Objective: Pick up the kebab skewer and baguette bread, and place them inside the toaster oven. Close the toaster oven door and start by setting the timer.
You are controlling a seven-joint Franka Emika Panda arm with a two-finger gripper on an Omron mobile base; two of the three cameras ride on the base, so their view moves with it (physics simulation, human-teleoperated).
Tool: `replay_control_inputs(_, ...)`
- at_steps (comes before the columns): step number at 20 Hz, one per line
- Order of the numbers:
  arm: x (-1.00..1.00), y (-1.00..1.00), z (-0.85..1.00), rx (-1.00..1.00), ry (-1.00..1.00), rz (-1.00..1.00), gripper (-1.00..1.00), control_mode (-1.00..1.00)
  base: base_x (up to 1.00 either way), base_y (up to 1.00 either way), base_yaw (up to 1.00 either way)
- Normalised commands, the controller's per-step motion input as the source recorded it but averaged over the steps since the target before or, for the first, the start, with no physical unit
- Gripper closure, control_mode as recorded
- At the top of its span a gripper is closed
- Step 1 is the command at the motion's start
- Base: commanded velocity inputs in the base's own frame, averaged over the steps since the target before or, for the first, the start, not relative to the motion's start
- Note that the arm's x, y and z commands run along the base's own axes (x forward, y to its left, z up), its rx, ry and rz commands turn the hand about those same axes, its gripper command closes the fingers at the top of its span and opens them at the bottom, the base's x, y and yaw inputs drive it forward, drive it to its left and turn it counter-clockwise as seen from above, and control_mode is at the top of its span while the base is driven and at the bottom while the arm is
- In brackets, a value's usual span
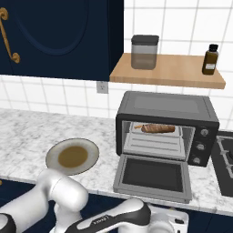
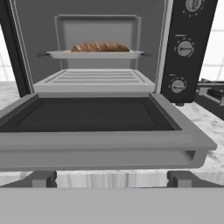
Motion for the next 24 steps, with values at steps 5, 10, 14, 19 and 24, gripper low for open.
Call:
replay_control_inputs(5,0.13,0.11,-0.1,0.0,0.0,0.0,-1.0,-1.0,0.0,0.0,0.0)
replay_control_inputs(10,0.0,0.0,-0.25,0.0,0.0,0.0,-1.0,-1.0,0.0,0.0,0.0)
replay_control_inputs(14,0.12,0.0,-0.05,0.0,0.0,0.0,-1.0,-1.0,0.0,0.0,0.0)
replay_control_inputs(19,0.23,0.05,-0.02,0.0,0.0,0.0,-1.0,-1.0,0.0,0.0,0.0)
replay_control_inputs(24,0.12,0.04,-0.17,0.0,0.0,0.0,-1.0,-1.0,0.0,0.0,0.0)
